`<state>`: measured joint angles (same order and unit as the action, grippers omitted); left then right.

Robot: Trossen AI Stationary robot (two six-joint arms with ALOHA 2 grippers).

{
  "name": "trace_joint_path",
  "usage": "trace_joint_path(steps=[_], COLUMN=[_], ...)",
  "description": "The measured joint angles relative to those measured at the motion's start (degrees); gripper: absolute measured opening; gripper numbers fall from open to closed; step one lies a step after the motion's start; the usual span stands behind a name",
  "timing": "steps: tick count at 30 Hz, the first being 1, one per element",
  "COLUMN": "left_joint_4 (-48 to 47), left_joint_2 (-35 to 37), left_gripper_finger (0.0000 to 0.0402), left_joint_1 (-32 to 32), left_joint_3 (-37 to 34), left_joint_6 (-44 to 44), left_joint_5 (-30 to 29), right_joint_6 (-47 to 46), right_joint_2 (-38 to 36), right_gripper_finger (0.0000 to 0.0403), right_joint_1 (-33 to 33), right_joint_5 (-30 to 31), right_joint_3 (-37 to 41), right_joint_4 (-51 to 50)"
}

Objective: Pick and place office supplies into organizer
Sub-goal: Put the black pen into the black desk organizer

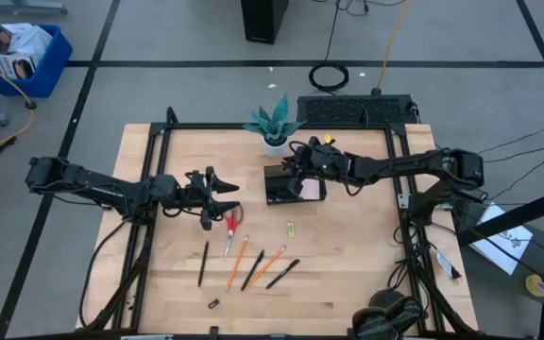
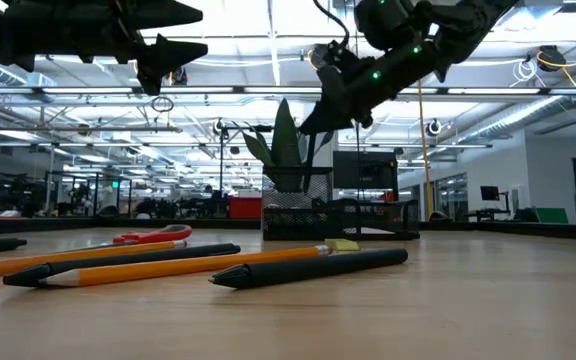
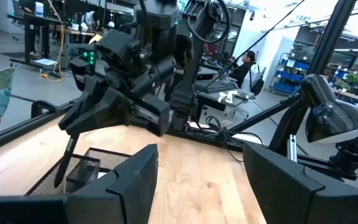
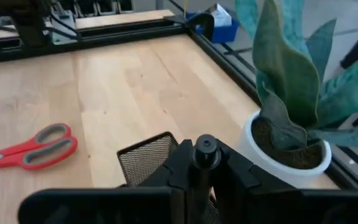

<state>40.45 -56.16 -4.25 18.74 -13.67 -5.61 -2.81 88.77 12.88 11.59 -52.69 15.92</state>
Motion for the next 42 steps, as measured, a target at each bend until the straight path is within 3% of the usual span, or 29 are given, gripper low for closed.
trace_joint_path(steps=[14,29,38,42], left_joint_4=[0.0,-0.3,-1.2,-2.2], left_joint_2=[0.0,0.0,0.0,0.0], left_gripper_finger=[0.0241,0.0241,0.0241,0.0241], left_joint_1=[0.0,0.0,0.0,0.0], left_joint_3=[0.0,0.0,0.1,0.1], left_joint_6=[-0.2,-0.2,-0.4,-0.6], left_joint_5=[0.0,0.0,0.0,0.0], right_joint_6=[-2.4,0.9,5.5,8.4], right_joint_2=[4.9,4.8,2.3,2.3], right_gripper_finger=[0.0041,0.0102,0.0115,0.0111], right_joint_1=[1.3,1.0,-4.8,-9.9], right_joint_5=[-4.4,-5.0,-25.4,-31.4], right_joint_3=[0.0,0.0,0.0,0.6], right_joint_4=[0.5,1.6,4.8,5.3])
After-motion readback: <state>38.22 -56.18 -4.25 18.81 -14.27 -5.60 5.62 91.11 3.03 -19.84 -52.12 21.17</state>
